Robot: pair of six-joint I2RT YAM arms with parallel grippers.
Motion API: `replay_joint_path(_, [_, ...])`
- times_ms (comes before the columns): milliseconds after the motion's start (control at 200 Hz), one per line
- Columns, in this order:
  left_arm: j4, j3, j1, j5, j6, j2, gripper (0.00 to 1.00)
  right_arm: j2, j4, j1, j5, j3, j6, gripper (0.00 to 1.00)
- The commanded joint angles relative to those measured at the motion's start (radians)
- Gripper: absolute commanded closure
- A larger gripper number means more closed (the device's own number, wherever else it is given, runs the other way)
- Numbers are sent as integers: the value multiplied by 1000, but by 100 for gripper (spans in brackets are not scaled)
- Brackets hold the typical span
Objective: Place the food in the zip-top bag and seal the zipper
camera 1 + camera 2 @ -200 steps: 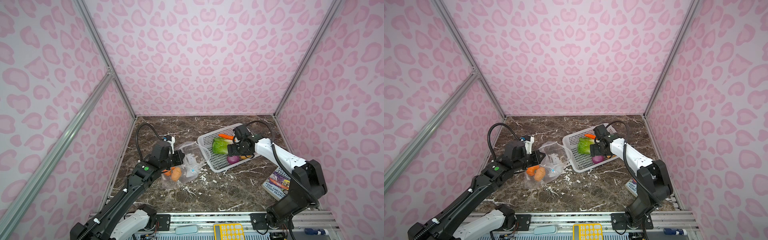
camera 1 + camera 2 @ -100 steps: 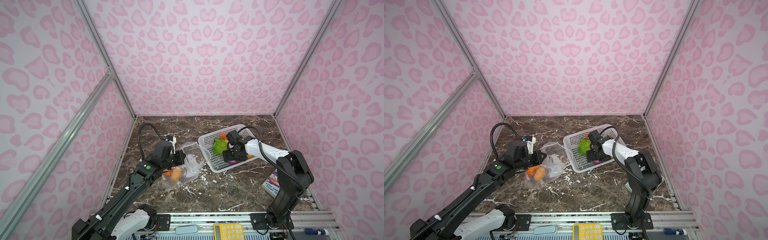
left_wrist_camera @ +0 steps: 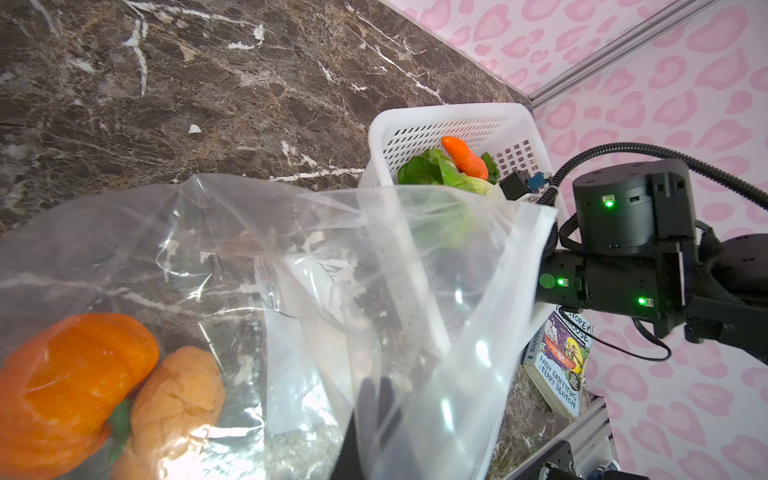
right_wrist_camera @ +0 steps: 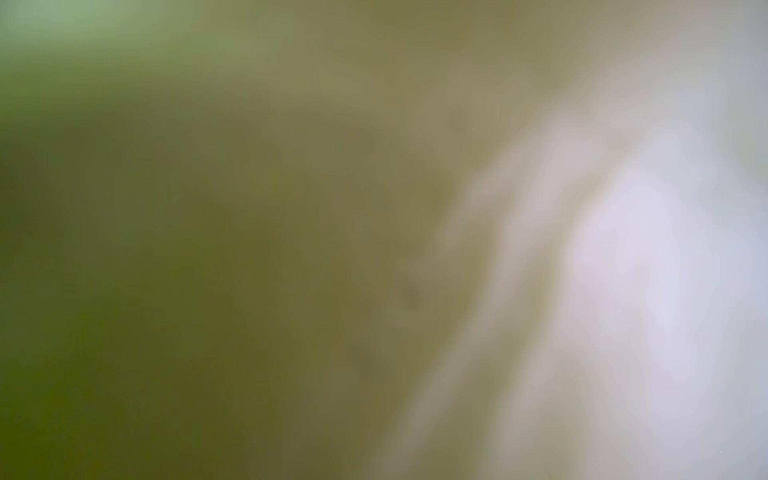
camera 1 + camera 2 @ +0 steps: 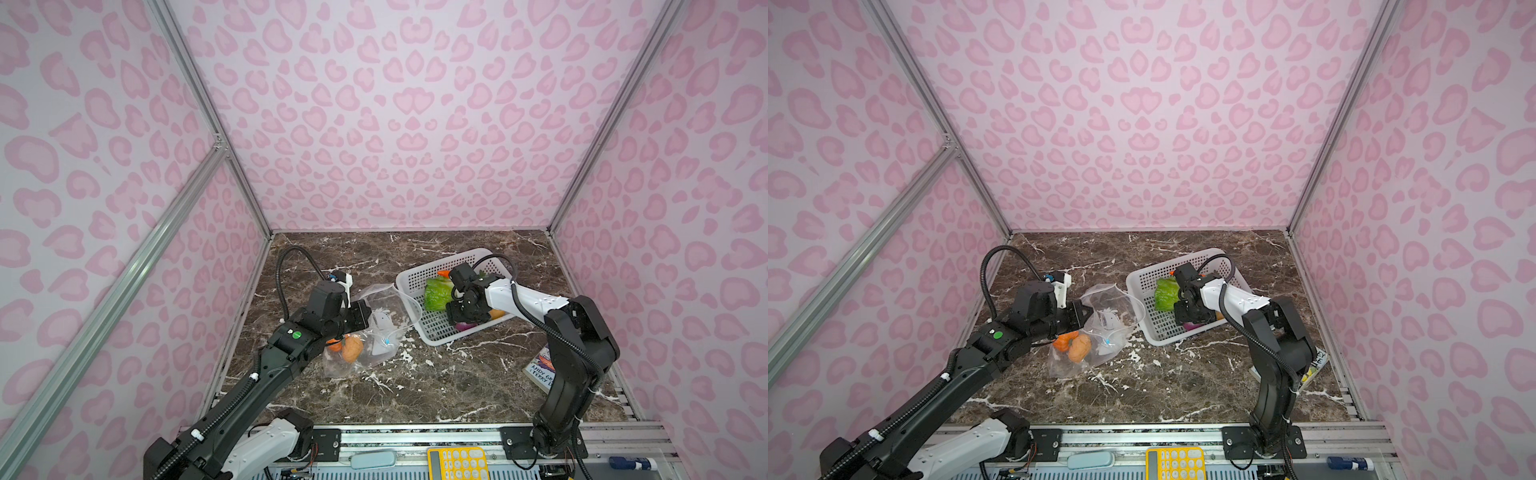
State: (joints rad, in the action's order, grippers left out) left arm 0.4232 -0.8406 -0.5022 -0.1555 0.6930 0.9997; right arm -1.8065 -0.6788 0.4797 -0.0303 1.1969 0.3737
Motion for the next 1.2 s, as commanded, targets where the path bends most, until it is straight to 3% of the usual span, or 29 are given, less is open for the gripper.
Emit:
replay_joint_path(0, [-22, 6, 1, 10, 10, -9, 97, 20, -13, 2, -8, 9, 0, 29])
replay_joint_path(490, [-20, 11, 1, 19, 7, -13, 97, 183, -15, -1, -65, 40, 13, 34])
replay_joint_path(795, [-23, 17, 1, 17, 7, -13, 97, 359, 154, 12, -271, -5, 17, 37])
replay_joint_path(1005, [-24, 5, 1, 13, 2, -3, 97, 422, 275, 115, -369, 30, 18, 39])
replay_joint_path(1195, [-24, 3, 1, 11, 3, 1, 97, 376, 315, 249, -400, 119, -17, 41])
